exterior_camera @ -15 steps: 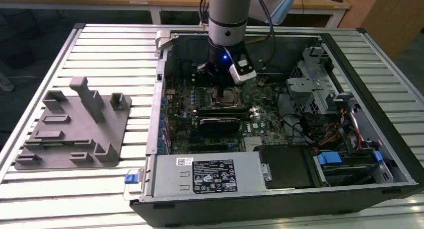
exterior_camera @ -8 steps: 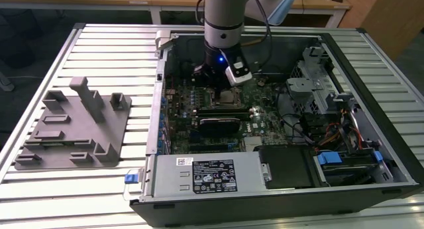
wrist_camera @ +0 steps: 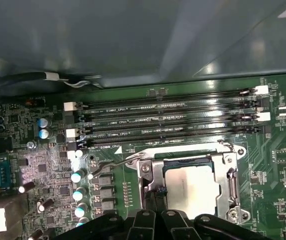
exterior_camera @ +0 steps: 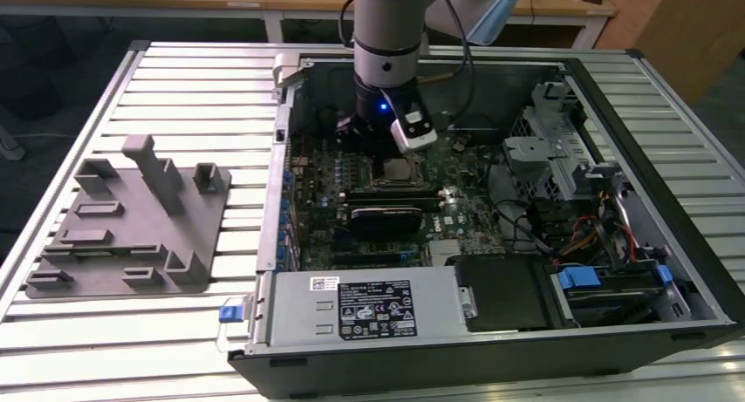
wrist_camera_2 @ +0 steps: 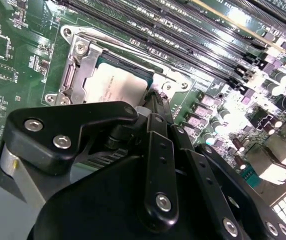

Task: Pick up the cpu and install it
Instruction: 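Close the cpu cover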

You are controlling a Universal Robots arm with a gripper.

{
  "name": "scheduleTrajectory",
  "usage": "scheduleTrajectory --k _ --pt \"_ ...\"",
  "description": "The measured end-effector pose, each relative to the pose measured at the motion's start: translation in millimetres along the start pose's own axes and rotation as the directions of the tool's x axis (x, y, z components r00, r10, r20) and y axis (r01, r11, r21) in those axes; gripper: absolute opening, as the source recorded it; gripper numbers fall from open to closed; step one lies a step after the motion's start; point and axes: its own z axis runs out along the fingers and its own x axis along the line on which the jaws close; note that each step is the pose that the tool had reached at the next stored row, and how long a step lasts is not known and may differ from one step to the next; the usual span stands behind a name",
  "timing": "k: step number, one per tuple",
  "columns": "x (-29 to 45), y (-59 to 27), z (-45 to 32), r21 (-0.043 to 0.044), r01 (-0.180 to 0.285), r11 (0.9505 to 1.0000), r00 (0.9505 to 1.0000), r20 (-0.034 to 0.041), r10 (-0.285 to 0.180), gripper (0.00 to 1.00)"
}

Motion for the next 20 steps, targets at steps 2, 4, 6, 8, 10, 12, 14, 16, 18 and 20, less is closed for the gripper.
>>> scheduleTrajectory --k 2,4,6,8,10,12,14,16,18,20 --pt "0.2 0.0 1.1 -0.0001 0.0 1.0 1.0 0.0 0.0 0.11" --pt "0.3 -0.1 1.9 0.0001 0.0 1.0 1.0 -0.0001 0.0 0.11" --pt "0.3 -0.1 2.1 0.0003 0.0 1.0 1.0 -0.0002 0.0 0.11" --pt "0.3 0.0 2.2 0.0001 0.0 1.0 1.0 -0.0001 0.0 0.11" --pt "0.3 -0.1 2.5 0.0001 0.0 1.0 1.0 -0.0001 0.0 0.11" --pt "0.3 -0.1 2.9 0.0003 0.0 1.0 1.0 -0.0002 0.0 0.11" --pt "0.3 -0.1 3.0 0.0004 0.0 1.0 1.0 -0.0002 0.0 0.11" --pt "0.3 0.0 3.1 0.0002 0.0 1.0 1.0 -0.0001 0.0 0.11" --pt "0.3 0.0 3.1 -0.0002 0.0 1.0 1.0 0.0 0.0 0.11" --pt "0.3 0.1 2.4 -0.0006 0.0 1.0 1.0 0.0004 0.0 0.11"
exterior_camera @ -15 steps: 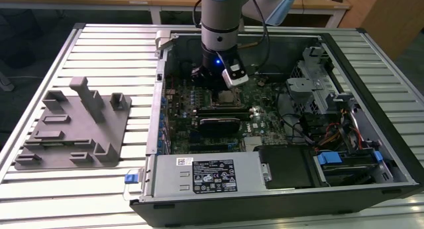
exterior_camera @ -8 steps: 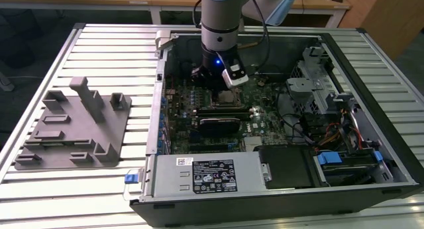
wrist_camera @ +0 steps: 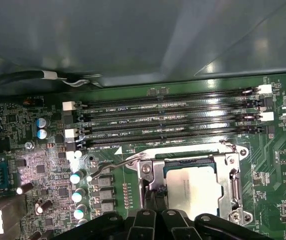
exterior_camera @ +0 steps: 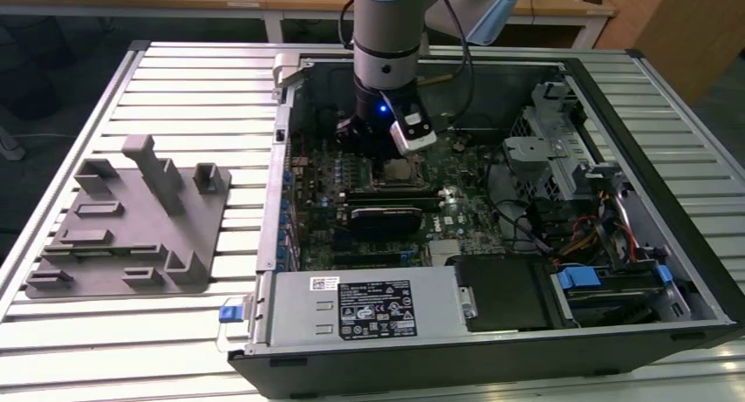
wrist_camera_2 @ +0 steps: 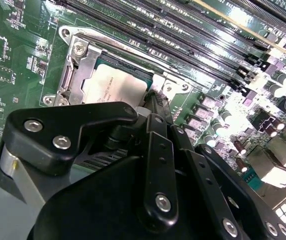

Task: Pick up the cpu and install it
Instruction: 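Close the cpu cover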

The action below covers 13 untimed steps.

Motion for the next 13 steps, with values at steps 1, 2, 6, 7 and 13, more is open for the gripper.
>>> scheduleTrajectory --k 1,2,6,7,13 --pt "0.0 0.0 -0.5 -0.0001 0.0 1.0 1.0 0.0 0.0 0.11" --pt "0.0 0.0 -1.4 0.0005 0.0 1.0 1.0 -0.0003 0.0 0.11" --pt "0.0 -0.1 -5.3 0.0006 0.0 1.0 1.0 -0.0003 0.0 0.11" --pt "0.0 -0.1 -6.6 0.0007 0.0 1.0 1.0 -0.0004 0.0 0.11" --pt "0.0 -0.1 -8.0 0.0005 0.0 1.0 1.0 -0.0001 0.0 0.11"
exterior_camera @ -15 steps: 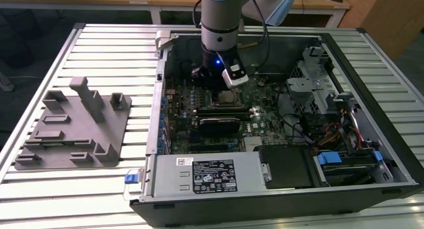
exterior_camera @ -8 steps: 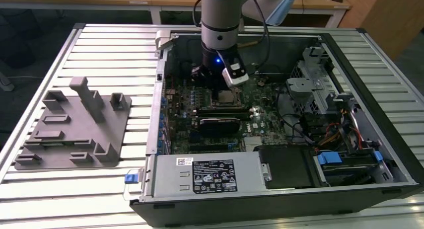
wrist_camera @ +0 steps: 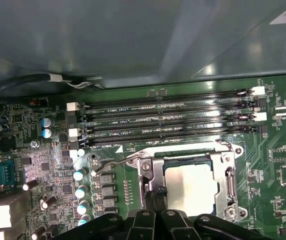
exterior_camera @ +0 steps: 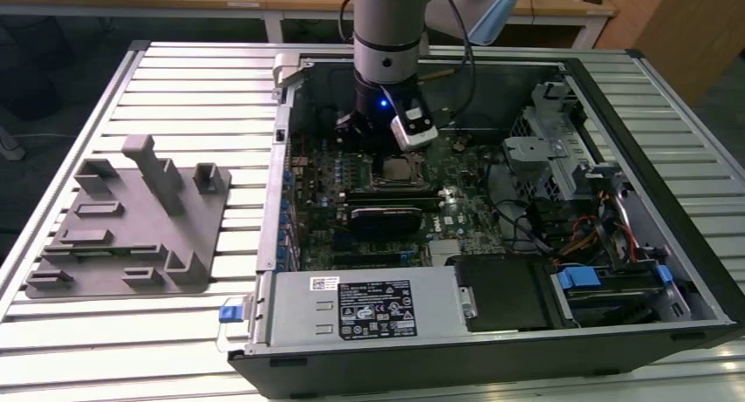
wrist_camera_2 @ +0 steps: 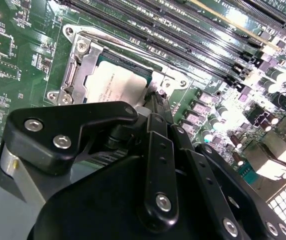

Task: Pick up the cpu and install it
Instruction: 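Close the cpu cover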

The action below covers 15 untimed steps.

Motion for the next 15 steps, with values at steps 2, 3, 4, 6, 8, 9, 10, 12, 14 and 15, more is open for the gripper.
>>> scheduleTrajectory --k 2,3,4,6,8,9,10,12,14,15 --pt "0.1 -0.1 -0.5 0.0004 0.0 1.0 1.0 -0.0001 0.0 0.11" --pt "0.1 -0.1 -1.6 0.0005 0.0 1.0 1.0 -0.0002 0.0 0.11" --pt "0.0 -0.1 -3.2 0.0002 0.0 1.0 1.0 -0.0001 0.0 0.11" --pt "0.0 -0.1 -7.4 0.0002 0.0 1.0 1.0 -0.0001 0.0 0.11" --pt "-0.1 -0.1 -11.2 0.0001 0.0 1.0 1.0 0.0 0.0 0.11" --pt "-0.1 -0.1 -12.6 0.0002 0.0 1.0 1.0 0.0 0.0 0.11" --pt "-0.1 -0.1 -12.8 0.0 0.0 1.0 1.0 0.0001 0.0 0.11" --pt "-0.1 -0.1 -12.8 -0.0001 0.0 1.0 1.0 0.0002 0.0 0.11" --pt "-0.1 -0.1 -12.9 0.0 0.0 1.0 1.0 0.0001 0.0 0.11" --pt "-0.5 -0.1 -13.0 0.0002 0.0 1.0 1.0 -0.0001 0.0 0.11"
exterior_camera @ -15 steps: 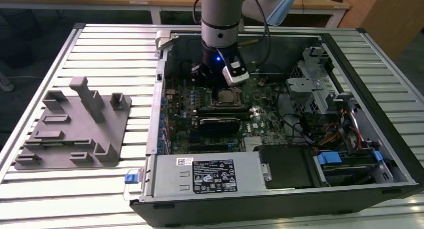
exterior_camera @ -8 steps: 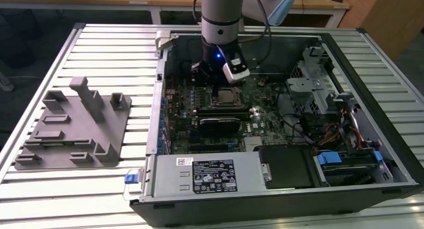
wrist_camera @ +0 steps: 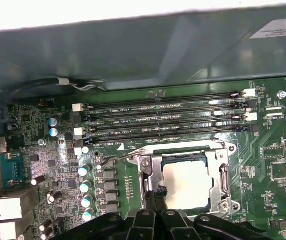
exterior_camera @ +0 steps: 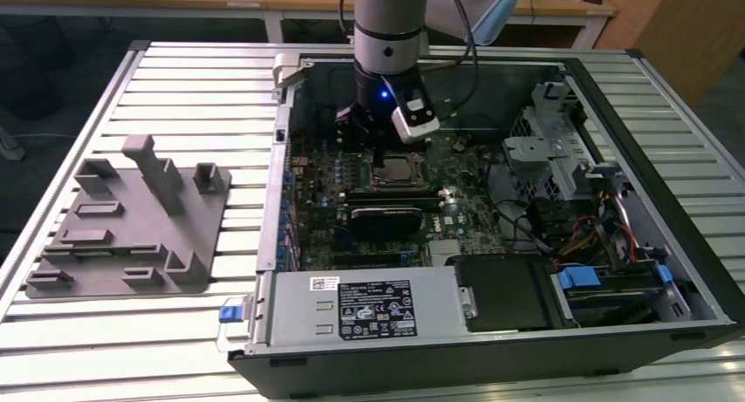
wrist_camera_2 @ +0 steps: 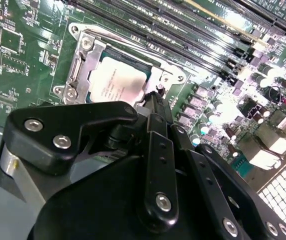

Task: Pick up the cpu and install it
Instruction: 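Close the cpu cover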

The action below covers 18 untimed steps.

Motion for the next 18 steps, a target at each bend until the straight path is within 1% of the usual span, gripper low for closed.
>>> scheduleTrajectory --k 2,4,11,13,15,18 --pt "-2.6 0.3 0.0 0.0 0.0 1.0 1.0 0.0 0.0 0.11" --pt "-6.7 0.7 0.1 0.0 0.0 1.0 1.0 0.0 0.0 0.11" --pt "-25.2 2.7 0.3 0.0 0.0 1.0 1.0 0.0001 0.0 0.11" --pt "-29.4 3.1 0.3 0.0 0.0 1.0 1.0 0.0001 0.0 0.11" --pt "-31.6 3.3 0.3 -0.0001 0.0 1.0 1.0 0.0001 0.0 0.11" --pt "-32.0 3.4 0.0 0.0002 0.0 1.0 1.0 0.0 0.0 0.11"
